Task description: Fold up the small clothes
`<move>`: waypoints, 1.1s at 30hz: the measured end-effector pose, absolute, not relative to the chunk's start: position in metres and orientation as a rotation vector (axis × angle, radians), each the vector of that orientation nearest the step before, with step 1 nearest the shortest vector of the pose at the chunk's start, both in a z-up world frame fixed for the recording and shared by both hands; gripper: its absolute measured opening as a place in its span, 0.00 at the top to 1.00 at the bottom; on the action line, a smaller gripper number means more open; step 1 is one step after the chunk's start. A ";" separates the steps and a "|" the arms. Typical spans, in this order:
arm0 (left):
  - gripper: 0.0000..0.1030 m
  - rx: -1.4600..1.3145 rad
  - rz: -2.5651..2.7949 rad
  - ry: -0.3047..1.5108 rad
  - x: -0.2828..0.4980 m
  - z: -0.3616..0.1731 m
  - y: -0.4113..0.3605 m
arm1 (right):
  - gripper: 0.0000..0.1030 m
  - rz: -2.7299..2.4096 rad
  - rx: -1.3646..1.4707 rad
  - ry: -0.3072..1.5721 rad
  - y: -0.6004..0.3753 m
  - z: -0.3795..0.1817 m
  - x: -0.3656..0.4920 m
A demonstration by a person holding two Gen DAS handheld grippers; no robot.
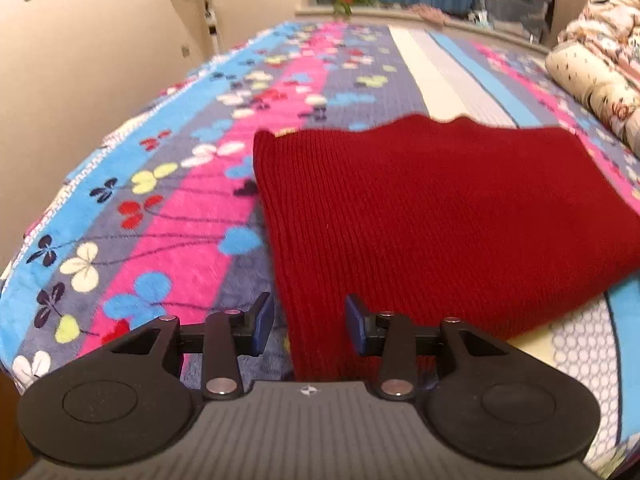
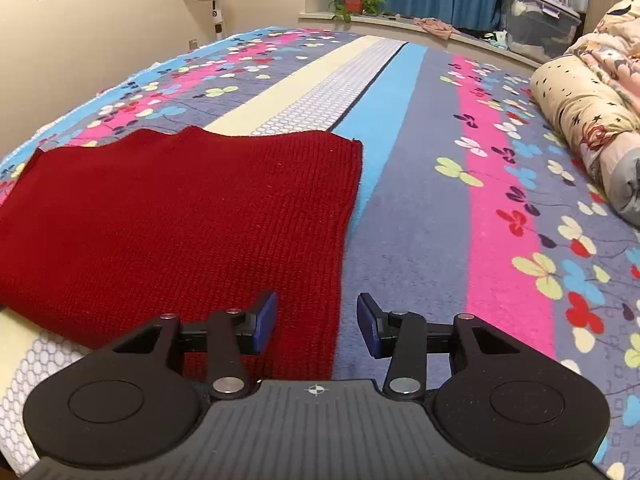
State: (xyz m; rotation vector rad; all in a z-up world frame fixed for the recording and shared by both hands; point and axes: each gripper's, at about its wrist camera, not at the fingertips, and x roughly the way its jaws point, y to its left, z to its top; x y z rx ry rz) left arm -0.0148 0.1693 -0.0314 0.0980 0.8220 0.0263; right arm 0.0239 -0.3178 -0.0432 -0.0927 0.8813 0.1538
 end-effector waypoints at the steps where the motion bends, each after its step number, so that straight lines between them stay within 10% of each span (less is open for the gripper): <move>1: 0.57 0.085 0.030 0.811 -0.017 -0.028 0.167 | 0.55 0.147 -0.099 0.883 -0.319 -0.044 0.025; 10: 0.55 -0.001 0.041 0.749 -0.055 -0.014 0.133 | 0.55 0.105 -0.078 0.832 -0.329 -0.033 0.026; 14: 0.22 -0.141 0.179 0.789 -0.056 -0.026 0.130 | 0.55 0.086 -0.065 0.790 -0.335 -0.023 0.025; 33: 0.13 -0.809 0.461 0.805 -0.018 -0.084 0.161 | 0.55 0.094 -0.020 0.738 -0.342 -0.005 0.027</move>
